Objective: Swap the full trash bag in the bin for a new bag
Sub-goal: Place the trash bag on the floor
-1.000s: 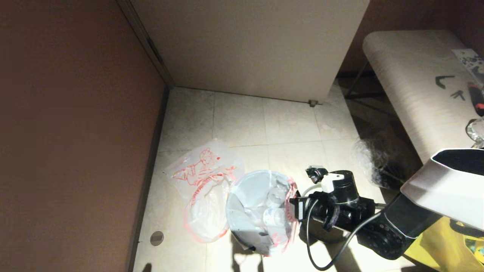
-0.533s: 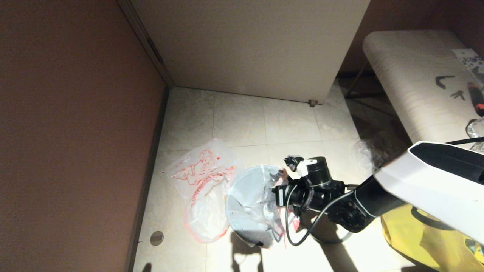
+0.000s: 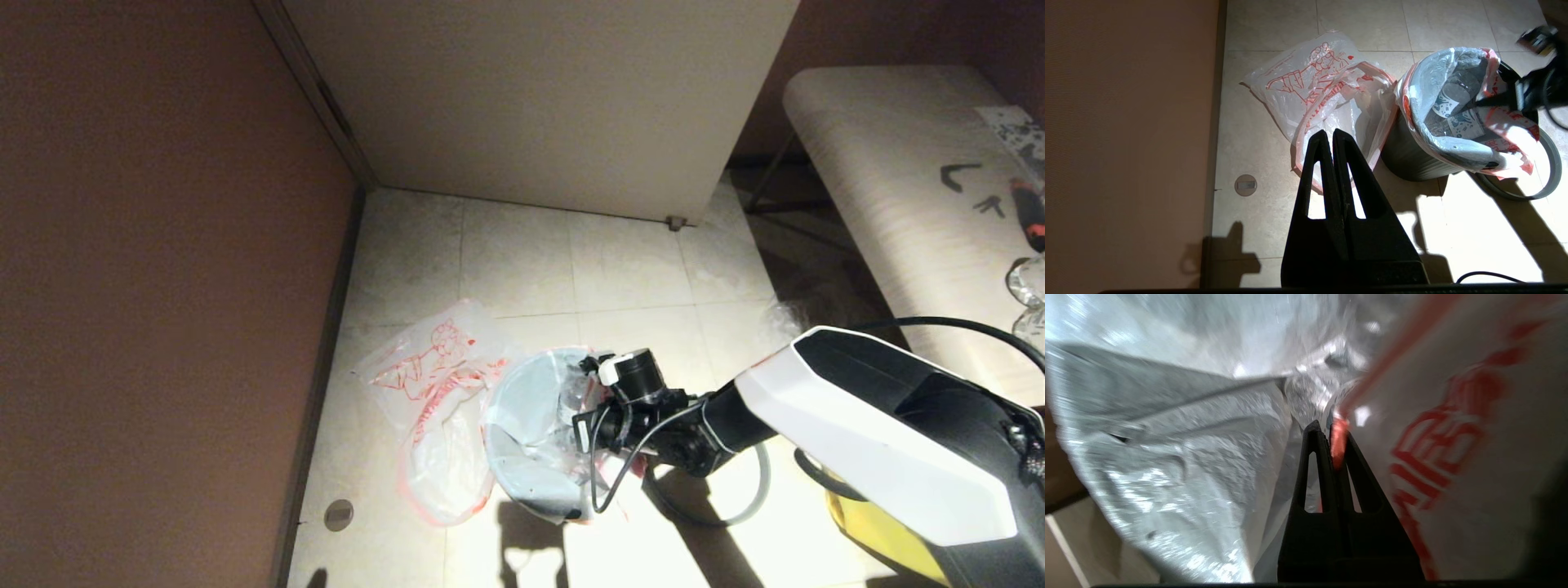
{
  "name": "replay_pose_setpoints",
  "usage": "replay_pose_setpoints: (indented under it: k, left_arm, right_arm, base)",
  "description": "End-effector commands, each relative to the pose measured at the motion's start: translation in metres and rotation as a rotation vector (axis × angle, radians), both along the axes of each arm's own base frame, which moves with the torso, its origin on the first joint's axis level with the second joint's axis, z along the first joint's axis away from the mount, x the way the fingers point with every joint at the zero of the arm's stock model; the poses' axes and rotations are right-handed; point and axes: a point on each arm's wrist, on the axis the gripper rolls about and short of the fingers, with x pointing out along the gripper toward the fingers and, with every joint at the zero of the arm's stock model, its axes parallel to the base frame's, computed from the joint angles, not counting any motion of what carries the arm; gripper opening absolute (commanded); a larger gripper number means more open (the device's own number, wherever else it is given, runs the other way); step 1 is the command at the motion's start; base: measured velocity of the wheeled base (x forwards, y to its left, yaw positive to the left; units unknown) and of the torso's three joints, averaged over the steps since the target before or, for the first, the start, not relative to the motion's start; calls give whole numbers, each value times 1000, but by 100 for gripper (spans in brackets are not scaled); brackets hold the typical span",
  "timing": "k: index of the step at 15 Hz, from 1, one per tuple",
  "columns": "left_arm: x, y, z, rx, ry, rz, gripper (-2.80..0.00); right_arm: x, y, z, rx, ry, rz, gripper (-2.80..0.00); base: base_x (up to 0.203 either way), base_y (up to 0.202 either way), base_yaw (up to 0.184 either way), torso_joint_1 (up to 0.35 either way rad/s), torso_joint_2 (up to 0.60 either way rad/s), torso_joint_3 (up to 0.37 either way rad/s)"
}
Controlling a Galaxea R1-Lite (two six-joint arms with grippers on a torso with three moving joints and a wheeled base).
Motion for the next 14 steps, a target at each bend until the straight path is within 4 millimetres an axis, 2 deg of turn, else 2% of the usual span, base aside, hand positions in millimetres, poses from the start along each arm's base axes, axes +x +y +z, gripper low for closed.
replay_pose_setpoints:
  k: [1, 5, 7, 8, 10, 14]
  left_arm:
    - [0, 0, 0, -1, 0, 1, -280]
    - [0, 0, 0, -1, 1, 1, -280]
    - [0, 0, 0, -1, 0, 1, -280]
    - [0, 0, 0, -1, 0, 1, -280]
    - [0, 0, 0, -1, 1, 1, -280]
    - [0, 0, 0, -1, 0, 1, -280]
  right_arm:
    - [3, 8, -25, -32, 33, 4, -280]
    - [17, 24, -55, -95, 21, 0, -280]
    - [23, 28, -59, -112, 28, -1, -280]
    - [22, 31, -55, -114, 28, 5, -280]
    - [14, 38, -35, -99, 6, 16, -280]
    - [-21, 35, 40, 21, 8, 10, -280]
  base:
    - [0, 0, 0, 0, 0, 0]
    - [0, 0, 0, 0, 0, 0]
    - [0, 0, 0, 0, 0, 0]
    - [0, 0, 0, 0, 0, 0]
    - [0, 0, 0, 0, 0, 0]
    - [0, 0, 0, 0, 0, 0]
